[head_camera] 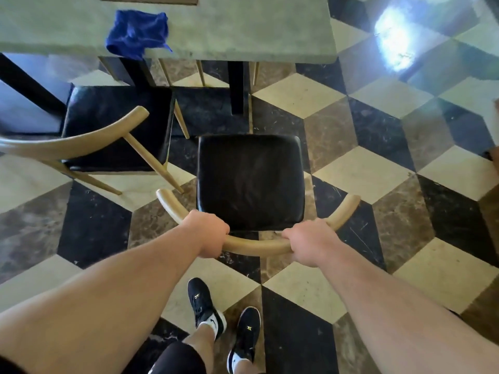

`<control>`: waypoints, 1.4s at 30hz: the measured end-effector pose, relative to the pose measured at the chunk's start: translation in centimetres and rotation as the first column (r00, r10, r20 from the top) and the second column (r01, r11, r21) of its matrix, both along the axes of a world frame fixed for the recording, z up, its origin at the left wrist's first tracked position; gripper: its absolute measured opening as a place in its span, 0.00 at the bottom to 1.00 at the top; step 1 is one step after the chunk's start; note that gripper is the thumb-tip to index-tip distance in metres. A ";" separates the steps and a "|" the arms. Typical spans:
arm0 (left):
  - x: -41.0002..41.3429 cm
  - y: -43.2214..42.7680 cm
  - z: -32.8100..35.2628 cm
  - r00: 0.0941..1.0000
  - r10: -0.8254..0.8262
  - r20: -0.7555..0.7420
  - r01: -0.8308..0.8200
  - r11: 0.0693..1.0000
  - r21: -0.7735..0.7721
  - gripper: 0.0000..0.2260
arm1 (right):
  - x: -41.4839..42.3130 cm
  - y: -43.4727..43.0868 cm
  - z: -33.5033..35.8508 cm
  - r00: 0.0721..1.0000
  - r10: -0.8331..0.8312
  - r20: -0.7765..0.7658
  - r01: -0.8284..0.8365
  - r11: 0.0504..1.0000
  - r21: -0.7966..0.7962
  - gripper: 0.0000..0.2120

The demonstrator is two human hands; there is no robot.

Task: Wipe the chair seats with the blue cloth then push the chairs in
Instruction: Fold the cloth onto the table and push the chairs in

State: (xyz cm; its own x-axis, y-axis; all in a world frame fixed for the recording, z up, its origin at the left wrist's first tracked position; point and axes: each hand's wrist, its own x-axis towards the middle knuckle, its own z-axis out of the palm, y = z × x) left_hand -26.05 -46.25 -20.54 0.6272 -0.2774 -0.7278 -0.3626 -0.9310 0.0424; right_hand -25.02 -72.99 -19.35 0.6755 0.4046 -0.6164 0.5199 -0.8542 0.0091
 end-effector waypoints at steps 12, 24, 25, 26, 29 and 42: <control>10.7 3.5 -0.8 0.999 0.031 0.012 -0.030 0.998 -0.060 0.06 | 11.4 3.1 -0.5 0.999 0.024 0.031 -0.023 1.000 -0.021 0.12; 19.6 5.7 -1.1 0.994 0.108 0.015 -0.108 0.994 0.016 0.09 | 21.4 5.2 -0.9 0.998 0.049 0.030 -0.050 0.998 0.031 0.08; 20.3 5.9 -1.0 0.994 0.110 0.004 -0.110 0.994 0.021 0.09 | 22.0 5.3 -0.8 0.998 0.049 0.027 -0.050 0.998 0.041 0.08; 20.9 6.0 -0.9 0.994 0.106 -0.013 -0.106 0.994 0.027 0.09 | 22.6 5.5 -0.8 0.998 0.053 0.023 -0.054 0.998 0.046 0.08; 22.7 6.4 -0.1 0.997 0.070 -0.042 -0.068 0.997 0.039 0.07 | 24.2 6.2 -0.4 0.997 0.080 0.014 -0.081 0.996 0.040 0.08; 24.9 5.6 0.5 0.994 0.107 -0.007 -0.107 0.994 -0.015 0.08 | 27.9 5.8 -1.3 0.990 0.136 0.038 -0.135 0.991 -0.021 0.08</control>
State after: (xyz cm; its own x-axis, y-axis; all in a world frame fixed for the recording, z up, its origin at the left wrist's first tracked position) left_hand -1.12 -40.64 -20.04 0.6492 -0.2202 -0.7281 -0.2610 -0.9636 0.0587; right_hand 2.84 -67.18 -20.65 0.6390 0.4829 -0.5987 0.6297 -0.7754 0.0467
